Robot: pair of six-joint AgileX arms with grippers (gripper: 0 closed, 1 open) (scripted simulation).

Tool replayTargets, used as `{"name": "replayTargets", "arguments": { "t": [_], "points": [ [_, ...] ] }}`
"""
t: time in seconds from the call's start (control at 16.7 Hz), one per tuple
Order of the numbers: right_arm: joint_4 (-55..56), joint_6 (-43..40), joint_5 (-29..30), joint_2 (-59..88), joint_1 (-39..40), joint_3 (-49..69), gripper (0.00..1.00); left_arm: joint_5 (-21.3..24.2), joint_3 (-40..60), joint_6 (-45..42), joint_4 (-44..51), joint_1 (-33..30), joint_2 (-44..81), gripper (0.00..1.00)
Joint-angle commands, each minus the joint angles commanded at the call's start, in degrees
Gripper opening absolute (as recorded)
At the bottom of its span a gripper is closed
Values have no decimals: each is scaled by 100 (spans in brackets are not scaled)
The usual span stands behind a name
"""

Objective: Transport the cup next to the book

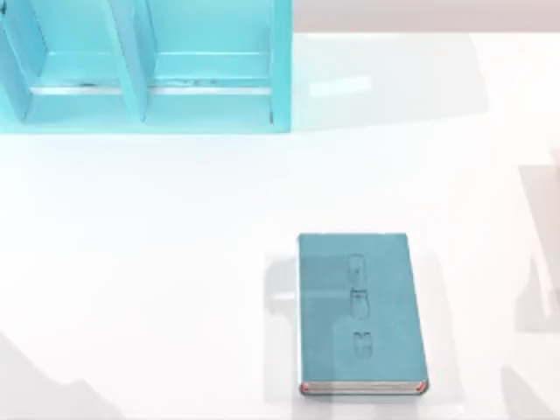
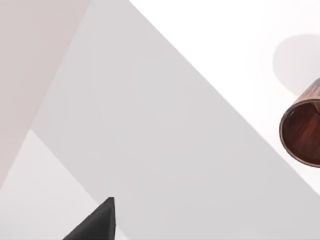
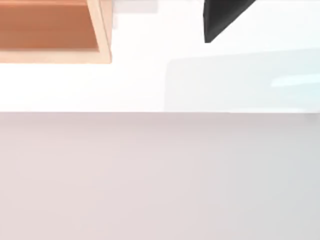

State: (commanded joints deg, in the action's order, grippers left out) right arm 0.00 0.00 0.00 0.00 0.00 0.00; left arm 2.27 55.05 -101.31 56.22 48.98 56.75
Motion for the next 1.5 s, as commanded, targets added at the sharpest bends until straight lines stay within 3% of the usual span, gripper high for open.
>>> {"name": "replayTargets", "arguments": {
  "t": [0.42,0.66,1.2,1.5],
  "points": [
    [0,0,0,0,0,0,100,-155,1127,-3345,1312,867,2135,100],
    [0,0,0,0,0,0,100,-214,1398,-4505,1563,984,2829,100],
    [0,0,0,0,0,0,100,-229,1436,-4864,1588,972,3040,100],
    [0,0,0,0,0,0,100,-235,754,-4874,657,994,3288,100]
  ]
}}
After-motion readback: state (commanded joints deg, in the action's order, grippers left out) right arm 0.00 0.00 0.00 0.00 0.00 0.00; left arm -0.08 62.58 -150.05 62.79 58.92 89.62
